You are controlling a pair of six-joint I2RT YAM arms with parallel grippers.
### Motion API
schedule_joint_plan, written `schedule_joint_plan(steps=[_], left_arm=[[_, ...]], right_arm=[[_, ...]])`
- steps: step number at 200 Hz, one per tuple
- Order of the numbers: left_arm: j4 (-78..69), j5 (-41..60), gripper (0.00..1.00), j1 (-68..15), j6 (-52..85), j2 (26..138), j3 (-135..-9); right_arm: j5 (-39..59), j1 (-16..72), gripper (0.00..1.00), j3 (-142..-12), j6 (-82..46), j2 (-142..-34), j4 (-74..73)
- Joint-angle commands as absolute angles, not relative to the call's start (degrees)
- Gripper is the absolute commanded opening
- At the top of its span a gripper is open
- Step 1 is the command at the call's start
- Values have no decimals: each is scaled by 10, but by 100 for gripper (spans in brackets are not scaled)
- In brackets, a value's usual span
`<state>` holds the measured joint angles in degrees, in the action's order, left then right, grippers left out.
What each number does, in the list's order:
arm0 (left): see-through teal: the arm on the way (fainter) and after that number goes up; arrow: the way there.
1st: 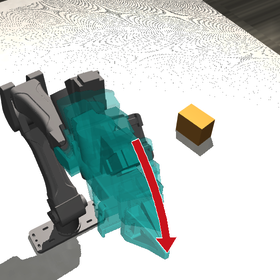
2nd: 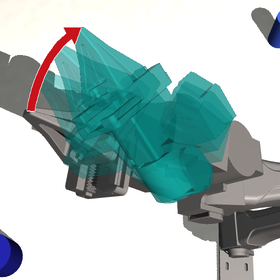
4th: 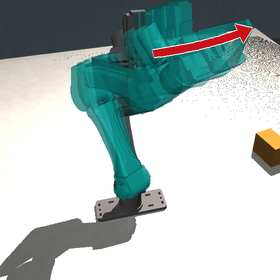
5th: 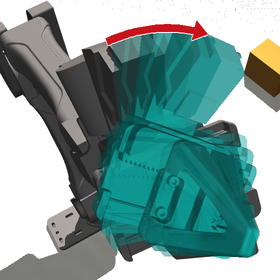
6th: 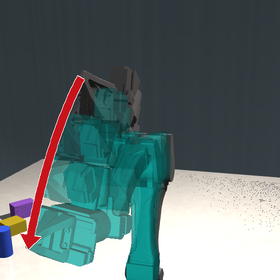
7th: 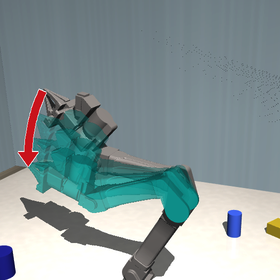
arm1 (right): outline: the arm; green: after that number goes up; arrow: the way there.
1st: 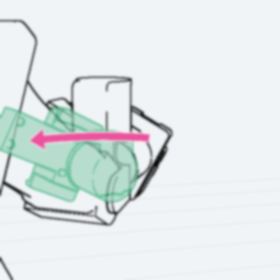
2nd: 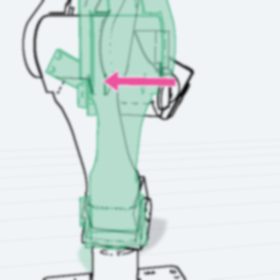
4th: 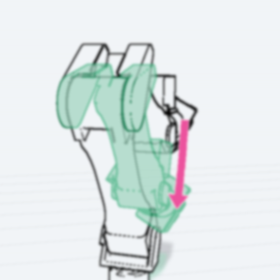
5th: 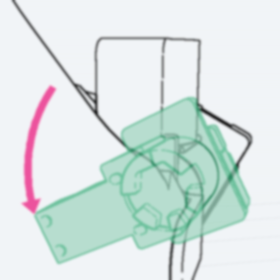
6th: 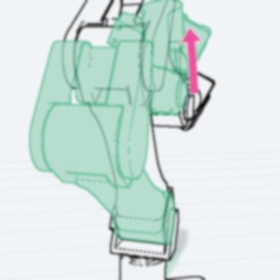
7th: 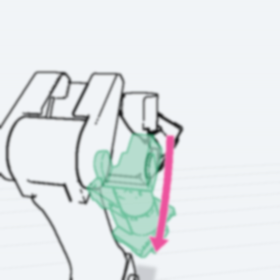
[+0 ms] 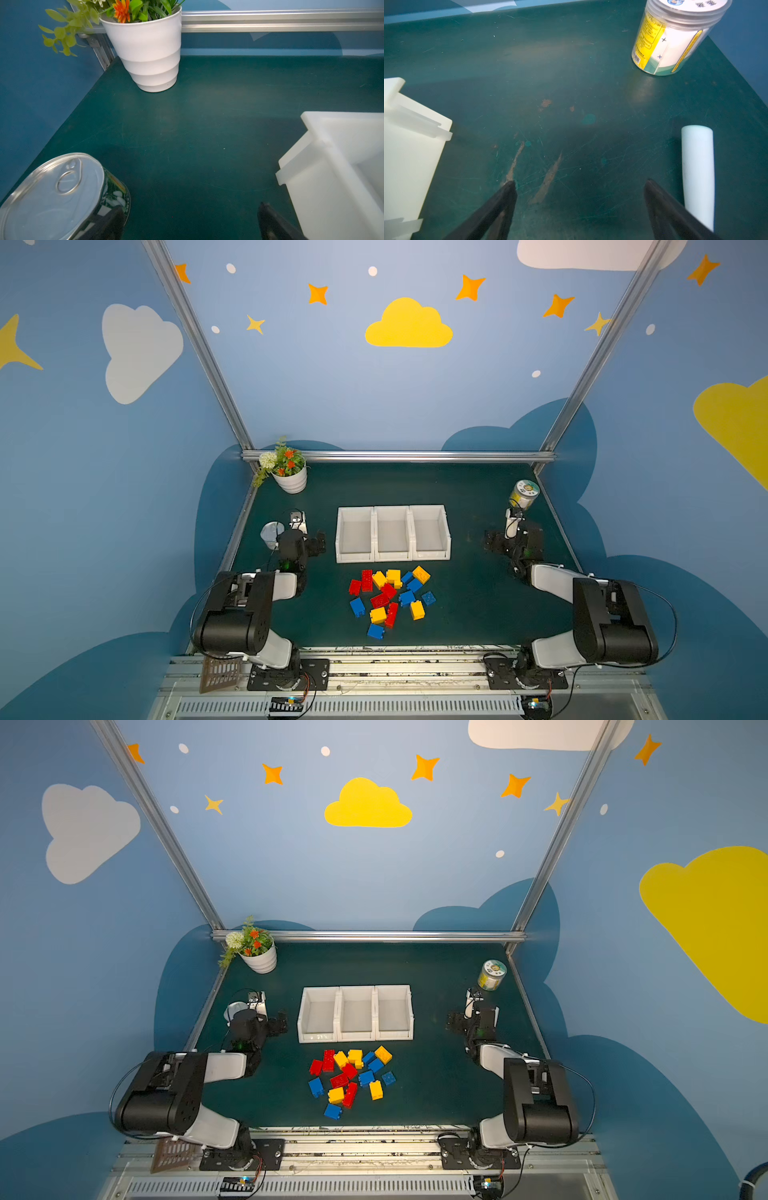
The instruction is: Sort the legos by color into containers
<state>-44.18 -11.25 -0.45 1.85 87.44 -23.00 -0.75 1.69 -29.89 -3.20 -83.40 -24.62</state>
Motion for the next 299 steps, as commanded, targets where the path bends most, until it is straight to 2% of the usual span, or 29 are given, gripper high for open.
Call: schedule_joint_plan(steps=[1, 215, 241, 249, 263, 271, 282, 299], left_arm=[[-450, -116, 100, -5, 18, 872, -230], [-446, -106, 100, 0, 20, 873, -233], [-477, -103, 100, -4, 14, 847, -221], [-401, -104, 100, -17, 3, 795, -234], [-112, -73, 100, -22, 54, 690, -326], [-6, -54, 100, -28, 76, 657, -372], [89, -49, 100, -45, 104, 624, -404], [160, -43, 100, -84, 124, 571, -408]], right_arm=[[-7, 19, 95, -305, -36, -835, -254], [11, 9, 95, -307, -38, -836, -250], [8, 14, 94, -314, -9, -805, -236], [-7, 23, 93, -341, -3, -779, -174], [-24, 44, 94, -422, -49, -736, -1], [-21, 62, 93, -452, -57, -719, 63], [-5, 95, 93, -483, -63, -698, 131], [10, 162, 90, -514, -64, -679, 204]])
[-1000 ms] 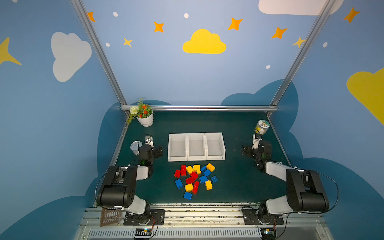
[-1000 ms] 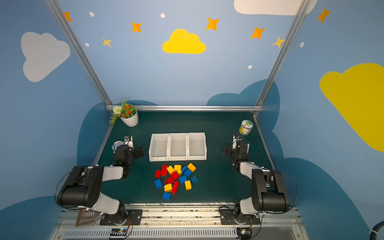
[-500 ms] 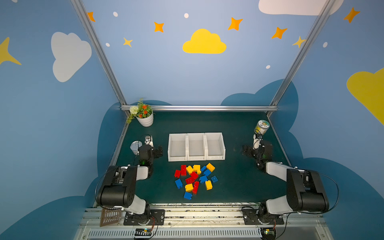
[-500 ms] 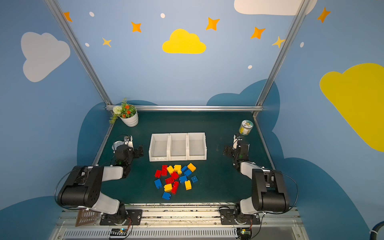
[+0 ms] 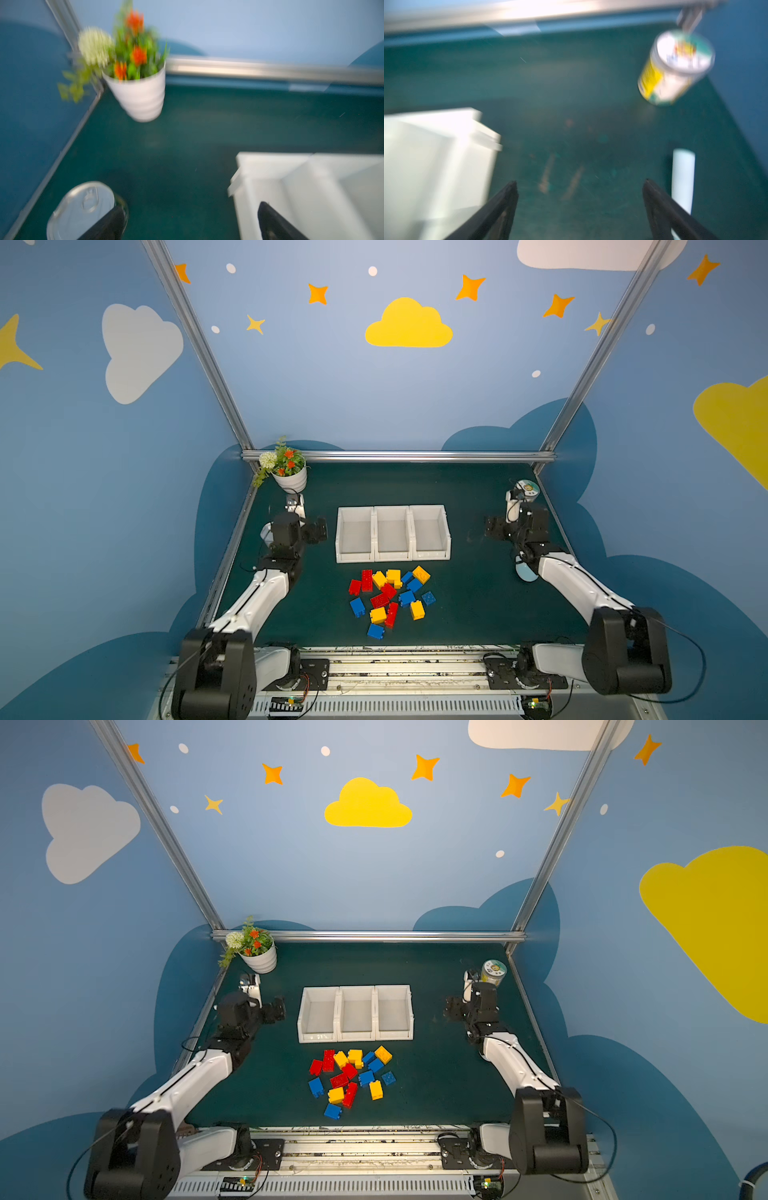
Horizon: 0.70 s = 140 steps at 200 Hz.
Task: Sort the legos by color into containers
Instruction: 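Move the left and right grippers over the brick pile while lowering both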
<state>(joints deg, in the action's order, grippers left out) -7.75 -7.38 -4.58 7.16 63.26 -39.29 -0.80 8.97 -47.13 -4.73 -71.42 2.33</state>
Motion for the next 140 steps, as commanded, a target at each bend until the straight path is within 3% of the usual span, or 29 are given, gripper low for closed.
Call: schedule_joint_plan(steps=[1, 29, 77, 140], left_arm=[[162, -44, 100, -87, 126, 567, -407], [220, -57, 100, -153, 192, 486, -373], [292, -79, 100, -258, 307, 458, -323], [342, -95, 100, -321, 391, 429, -279]], right_arm=[[9, 167, 90, -516, -65, -678, 209], [-21, 297, 87, -555, -133, -682, 309], [-5, 462, 77, -563, -278, -759, 372], [-16, 570, 74, -600, -392, -882, 406]])
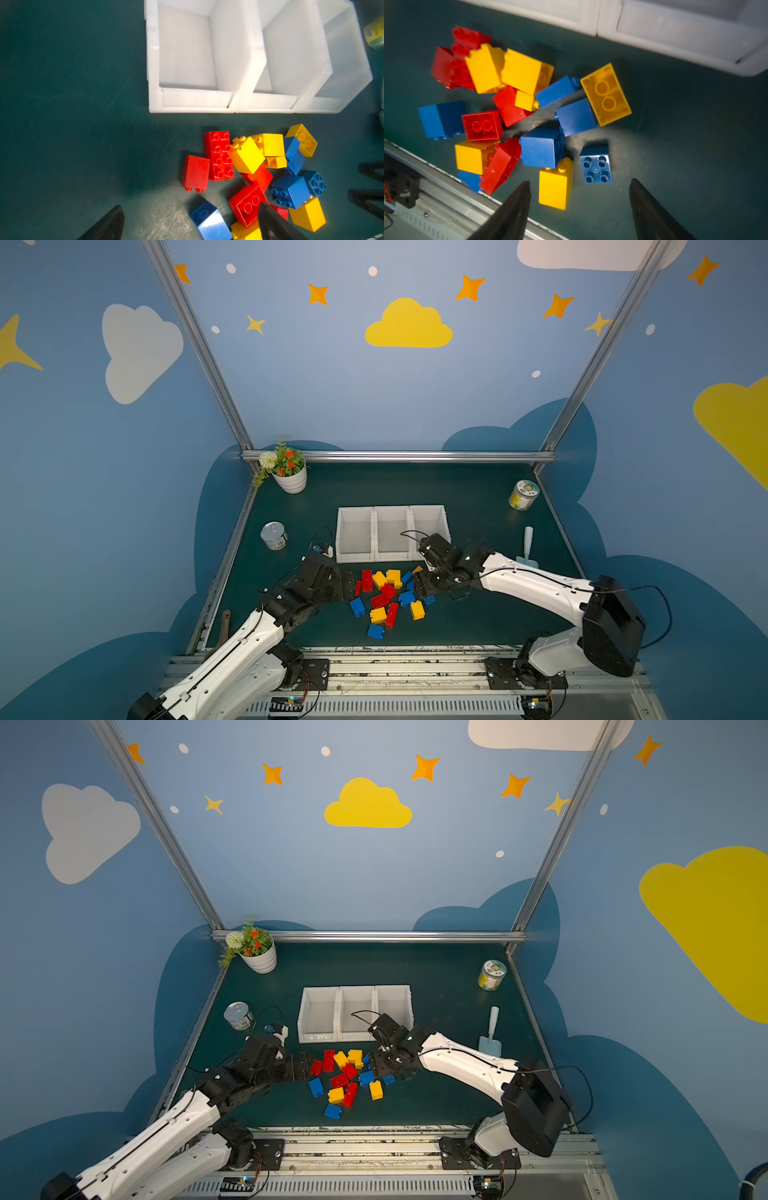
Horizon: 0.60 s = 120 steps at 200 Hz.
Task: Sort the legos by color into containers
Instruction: 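Move the left and right grippers over the brick pile while lowering both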
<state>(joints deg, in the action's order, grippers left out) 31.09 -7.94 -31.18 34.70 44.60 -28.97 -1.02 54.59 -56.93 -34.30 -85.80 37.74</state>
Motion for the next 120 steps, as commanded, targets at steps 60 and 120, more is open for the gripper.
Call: schedule_joint_plan(steps=[60, 120], left_arm=[[342, -112, 100, -322, 408, 415, -267], [332, -111, 100, -323, 411, 420, -259]], right_arm=[[-6, 594, 69, -662, -374, -957, 417], [6, 596, 67, -683, -378, -999, 414]])
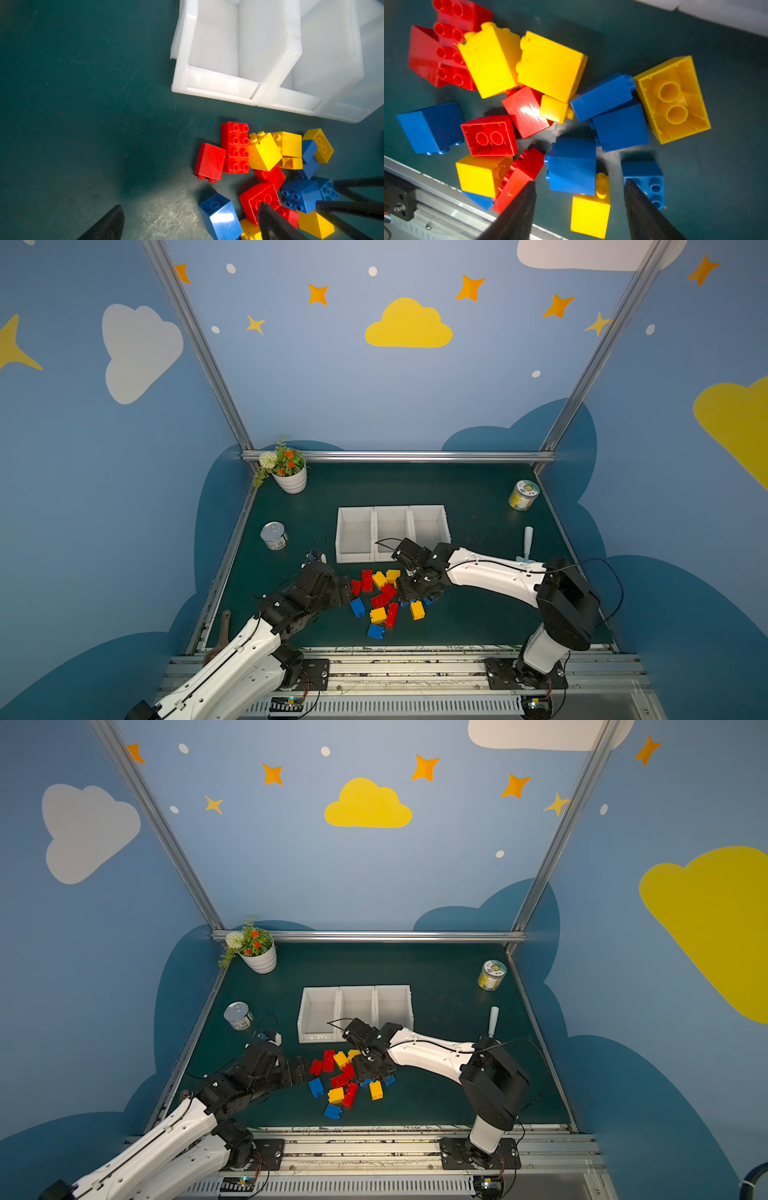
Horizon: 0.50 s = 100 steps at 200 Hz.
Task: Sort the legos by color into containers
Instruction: 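Move the left and right grippers over the brick pile while lowering both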
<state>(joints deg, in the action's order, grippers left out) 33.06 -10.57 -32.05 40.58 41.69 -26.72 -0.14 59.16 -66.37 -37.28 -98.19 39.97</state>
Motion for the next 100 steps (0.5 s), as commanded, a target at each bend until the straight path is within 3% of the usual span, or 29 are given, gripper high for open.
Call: schedule_joint_plan(steps=[1, 57, 100], left_arm=[[331, -111, 100, -323, 411, 420, -259], [329, -108, 100, -323, 406, 418, -258], [331, -108, 100, -322, 411, 413, -253]], right_arm=[[6, 596, 67, -683, -378, -1000, 414], [15, 604, 52, -713, -373, -1041, 426], [8, 604, 46, -713, -381, -1052, 433]])
